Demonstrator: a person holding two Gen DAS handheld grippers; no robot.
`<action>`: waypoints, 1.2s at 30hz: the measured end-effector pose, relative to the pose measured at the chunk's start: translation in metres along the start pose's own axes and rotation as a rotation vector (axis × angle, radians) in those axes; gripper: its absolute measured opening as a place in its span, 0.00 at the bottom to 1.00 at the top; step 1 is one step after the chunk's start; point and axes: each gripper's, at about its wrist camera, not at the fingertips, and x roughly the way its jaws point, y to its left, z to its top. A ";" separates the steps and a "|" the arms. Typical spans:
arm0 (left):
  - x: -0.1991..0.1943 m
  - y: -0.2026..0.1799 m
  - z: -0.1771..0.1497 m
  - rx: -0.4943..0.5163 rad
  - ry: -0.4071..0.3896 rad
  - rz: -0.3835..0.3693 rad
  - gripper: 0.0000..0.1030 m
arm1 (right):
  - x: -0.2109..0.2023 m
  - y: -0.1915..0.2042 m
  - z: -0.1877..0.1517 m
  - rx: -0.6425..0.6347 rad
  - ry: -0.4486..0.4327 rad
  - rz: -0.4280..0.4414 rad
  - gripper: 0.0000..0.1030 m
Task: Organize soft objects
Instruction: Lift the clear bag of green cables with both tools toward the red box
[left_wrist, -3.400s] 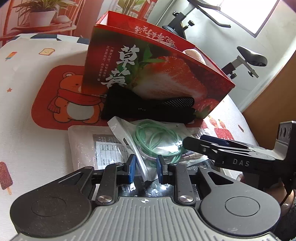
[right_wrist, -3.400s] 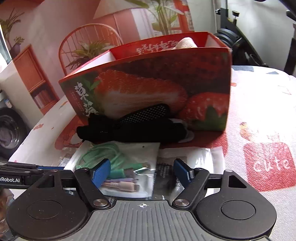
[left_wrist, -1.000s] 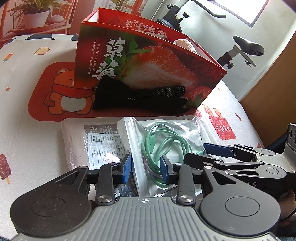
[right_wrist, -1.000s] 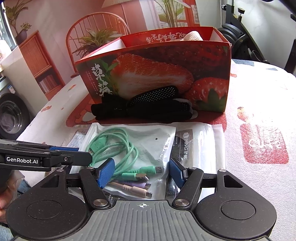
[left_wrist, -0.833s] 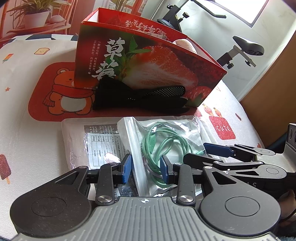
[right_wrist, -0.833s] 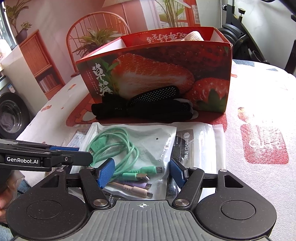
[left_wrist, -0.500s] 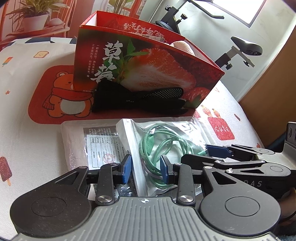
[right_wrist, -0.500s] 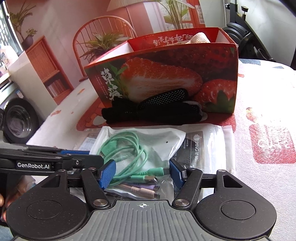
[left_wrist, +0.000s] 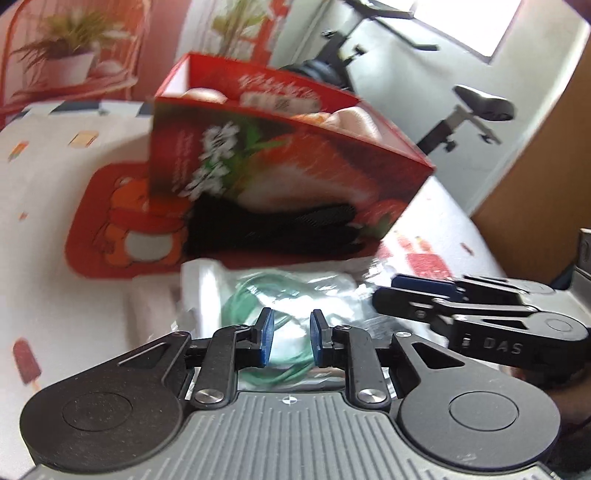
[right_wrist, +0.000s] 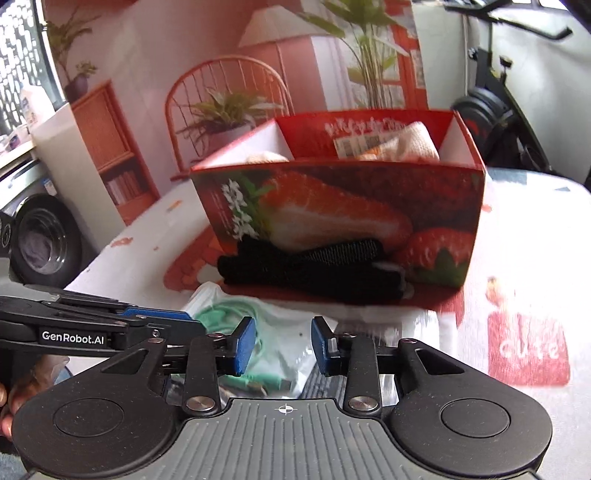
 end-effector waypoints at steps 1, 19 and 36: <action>0.000 0.006 0.000 -0.027 0.003 0.017 0.22 | 0.003 -0.002 -0.002 0.011 0.016 -0.009 0.32; 0.012 0.025 0.000 -0.100 0.048 -0.015 0.37 | 0.031 -0.007 -0.017 0.072 0.099 0.030 0.43; 0.011 0.013 -0.012 -0.064 0.061 -0.094 0.28 | 0.023 -0.016 -0.024 0.124 0.081 0.018 0.45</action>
